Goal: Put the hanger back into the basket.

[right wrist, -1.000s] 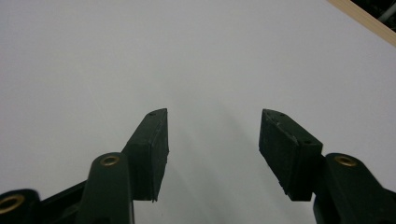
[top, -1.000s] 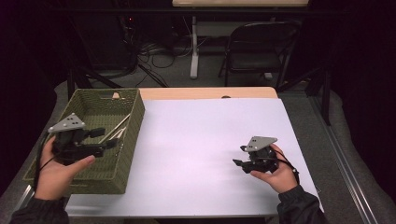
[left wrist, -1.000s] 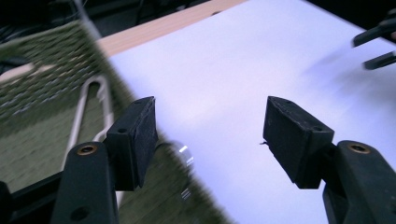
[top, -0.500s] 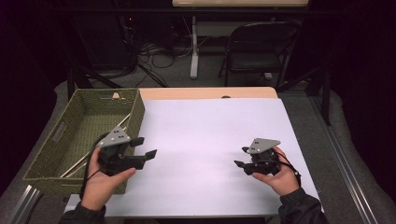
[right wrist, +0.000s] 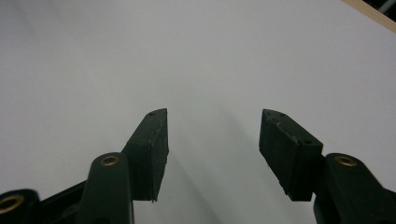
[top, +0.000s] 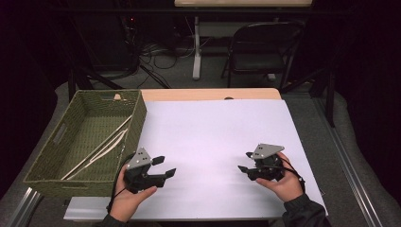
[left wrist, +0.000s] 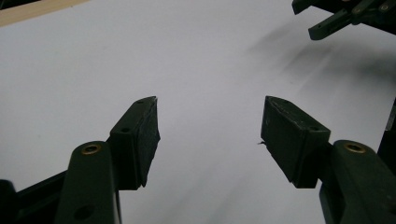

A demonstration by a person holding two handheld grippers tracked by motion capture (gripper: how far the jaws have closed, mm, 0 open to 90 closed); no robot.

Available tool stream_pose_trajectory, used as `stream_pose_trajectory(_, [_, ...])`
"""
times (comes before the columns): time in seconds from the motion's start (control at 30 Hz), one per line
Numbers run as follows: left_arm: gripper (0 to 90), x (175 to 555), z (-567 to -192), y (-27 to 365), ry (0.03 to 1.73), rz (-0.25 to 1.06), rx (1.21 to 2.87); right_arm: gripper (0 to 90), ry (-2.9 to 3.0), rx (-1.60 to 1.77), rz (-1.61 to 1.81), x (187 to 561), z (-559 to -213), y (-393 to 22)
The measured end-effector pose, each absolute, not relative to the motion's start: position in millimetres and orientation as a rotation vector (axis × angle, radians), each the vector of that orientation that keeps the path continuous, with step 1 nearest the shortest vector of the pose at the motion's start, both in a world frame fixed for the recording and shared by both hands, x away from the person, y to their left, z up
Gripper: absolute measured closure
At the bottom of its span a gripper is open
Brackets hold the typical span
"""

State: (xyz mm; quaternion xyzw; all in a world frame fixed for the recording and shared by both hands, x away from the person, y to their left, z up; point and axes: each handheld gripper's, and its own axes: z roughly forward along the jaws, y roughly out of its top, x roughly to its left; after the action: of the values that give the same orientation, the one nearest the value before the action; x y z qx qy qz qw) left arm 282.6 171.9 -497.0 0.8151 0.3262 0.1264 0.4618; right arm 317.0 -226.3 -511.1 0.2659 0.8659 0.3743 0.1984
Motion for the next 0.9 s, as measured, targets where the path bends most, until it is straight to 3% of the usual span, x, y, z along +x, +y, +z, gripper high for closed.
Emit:
stream_pose_trajectory(0.23, [36.8, 281, -518, 171, 0.775, 0.356, 2.056, 42.2, 2.435, 0.75, 1.024, 314, -515, -227])
stream_pose_trajectory(0.9, [36.2, 289, -542, 180, 0.846, 0.307, 2.037, 42.2, 2.42, 0.781, 1.015, 314, -528, -229])
